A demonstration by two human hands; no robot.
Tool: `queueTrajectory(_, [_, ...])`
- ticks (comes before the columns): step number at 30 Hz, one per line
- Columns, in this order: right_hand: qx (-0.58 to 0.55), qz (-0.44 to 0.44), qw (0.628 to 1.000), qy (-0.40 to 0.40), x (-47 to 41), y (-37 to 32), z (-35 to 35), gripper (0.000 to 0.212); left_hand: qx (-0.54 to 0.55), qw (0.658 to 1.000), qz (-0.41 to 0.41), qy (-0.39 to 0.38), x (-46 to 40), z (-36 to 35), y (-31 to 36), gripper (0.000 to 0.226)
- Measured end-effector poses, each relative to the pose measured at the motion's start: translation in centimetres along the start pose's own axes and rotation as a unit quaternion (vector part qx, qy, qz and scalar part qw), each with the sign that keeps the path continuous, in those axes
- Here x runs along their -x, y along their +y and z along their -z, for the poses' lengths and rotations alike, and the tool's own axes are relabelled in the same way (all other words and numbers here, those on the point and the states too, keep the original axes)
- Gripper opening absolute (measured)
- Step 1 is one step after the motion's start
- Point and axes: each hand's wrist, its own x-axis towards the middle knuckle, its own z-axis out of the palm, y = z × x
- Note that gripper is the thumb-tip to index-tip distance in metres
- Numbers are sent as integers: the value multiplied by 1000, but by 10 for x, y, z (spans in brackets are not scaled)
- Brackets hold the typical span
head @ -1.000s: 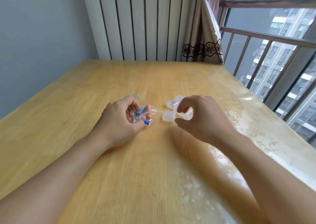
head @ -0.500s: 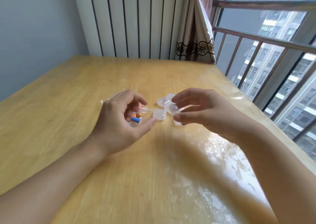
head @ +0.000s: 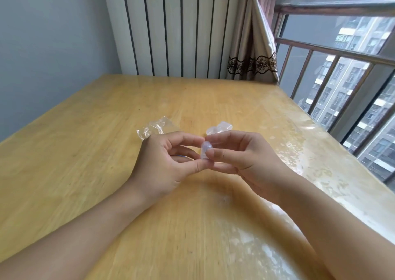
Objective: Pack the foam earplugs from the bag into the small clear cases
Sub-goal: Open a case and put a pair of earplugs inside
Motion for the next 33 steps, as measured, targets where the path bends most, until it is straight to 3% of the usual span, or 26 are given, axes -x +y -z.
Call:
queueTrajectory(4, [149,114,981,47,2,2,-6,35,30,999,14,3,1,-2,0,43])
queueTrajectory(10, [174,186,967,8,3,6,-7,50,43,998,37,-33,-1,-2,0,52])
queueTrajectory(15, [254,235,938,6,3,3,0,53,220,959,116,-133,-3,7,2,41])
queueTrajectory(19, [151,191,970,-3,1,0,2,64,143,985,69,-68,-2,-1,-2,45])
queueTrajectory(22, [51,89,994,32,-1,-4,5,51,24,999,-17,-31,-2,-2,-4,53])
queueTrajectory(26, [-18,-40,999,-18,1,-3,0,34,-92,992,-90,-4,2,-3,1,51])
queueTrajectory(30, [-21,-42,999,-20,1,-1,-2,29,-119,988,-103,-3,2,-2,1,45])
queueTrajectory(33, [21,-24,999,4,2,-1,0,30,-60,996,-69,-4,4,-4,4,33])
